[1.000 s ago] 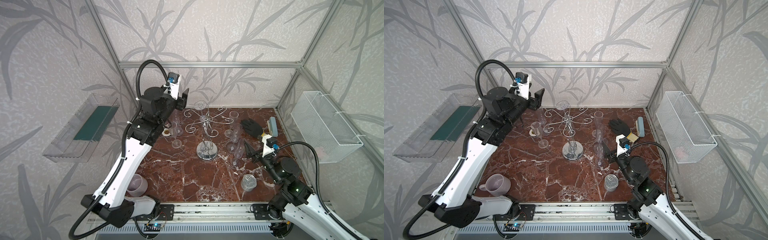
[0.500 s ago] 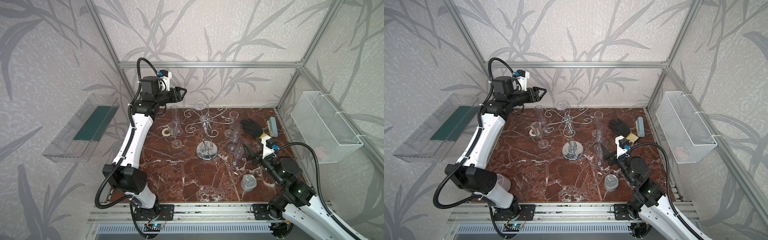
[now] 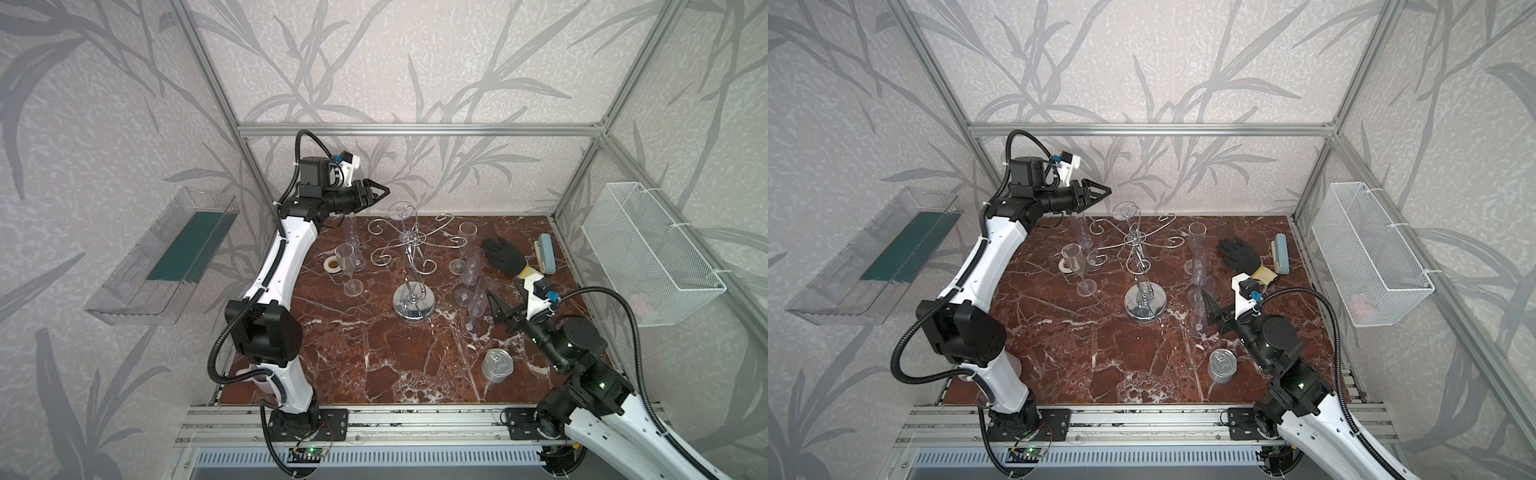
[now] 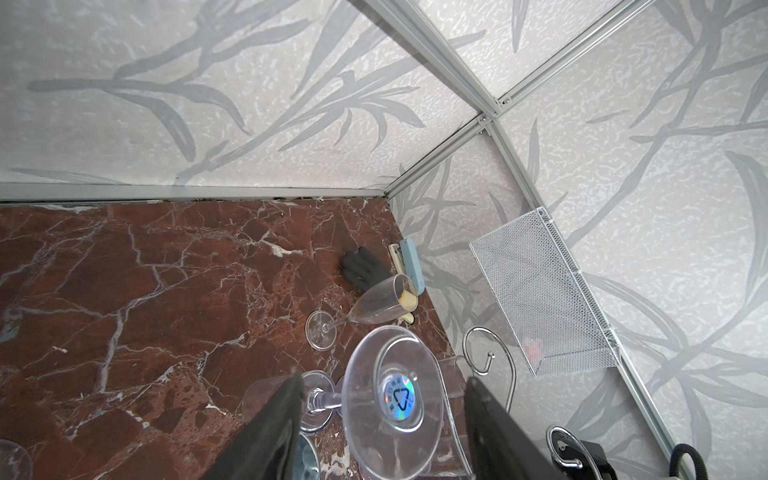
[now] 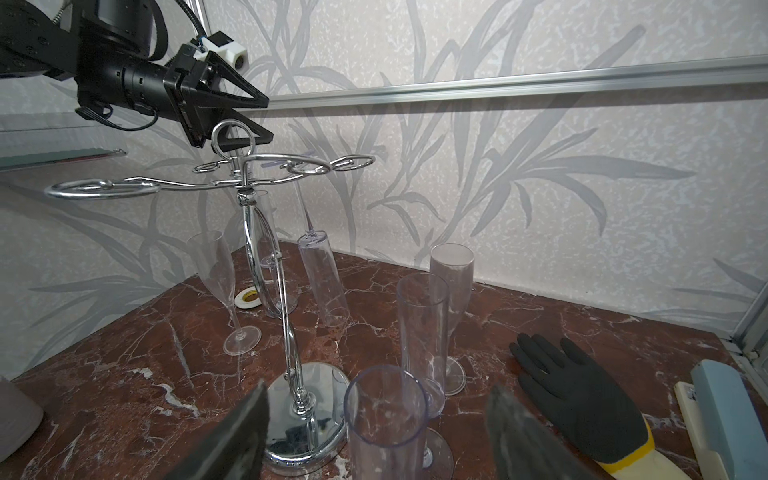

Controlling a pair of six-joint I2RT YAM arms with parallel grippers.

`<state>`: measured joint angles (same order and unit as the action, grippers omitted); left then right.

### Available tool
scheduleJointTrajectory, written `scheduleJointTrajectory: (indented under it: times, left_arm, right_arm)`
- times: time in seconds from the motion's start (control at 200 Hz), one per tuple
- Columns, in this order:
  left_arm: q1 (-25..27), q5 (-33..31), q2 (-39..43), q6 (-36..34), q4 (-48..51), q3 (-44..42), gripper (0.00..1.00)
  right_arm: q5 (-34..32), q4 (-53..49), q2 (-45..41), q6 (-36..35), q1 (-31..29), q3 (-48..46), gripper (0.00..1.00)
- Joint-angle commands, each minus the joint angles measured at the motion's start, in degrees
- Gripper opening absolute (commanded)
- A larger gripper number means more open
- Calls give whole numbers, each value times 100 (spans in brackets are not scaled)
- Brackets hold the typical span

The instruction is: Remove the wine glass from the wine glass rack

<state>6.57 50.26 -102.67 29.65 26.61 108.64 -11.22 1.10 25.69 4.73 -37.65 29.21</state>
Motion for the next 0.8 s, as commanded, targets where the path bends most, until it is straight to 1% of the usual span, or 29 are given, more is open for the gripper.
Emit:
scheduleJointTrajectory:
  times: [0.0, 0.32, 0.505, 0.625, 0.795]
  left_arm:
    - [11, 311, -99, 186, 33, 85, 63]
    - [86, 467, -353, 305, -88, 104, 64]
    - [143, 665, -524, 318, -200, 118, 65]
    - [178, 1054, -692, 637, -537, 109, 63]
    - [272, 1118, -704, 639, -654, 87, 60]
  right_arm:
    - [74, -20, -81, 79, 27, 104, 80]
    - [24, -67, -212, 96, 25, 32, 81]
    - [32, -58, -201, 96, 29, 30, 81]
    - [32, -58, -204, 83, 29, 23, 81]
    - [37, -85, -212, 82, 29, 30, 81]
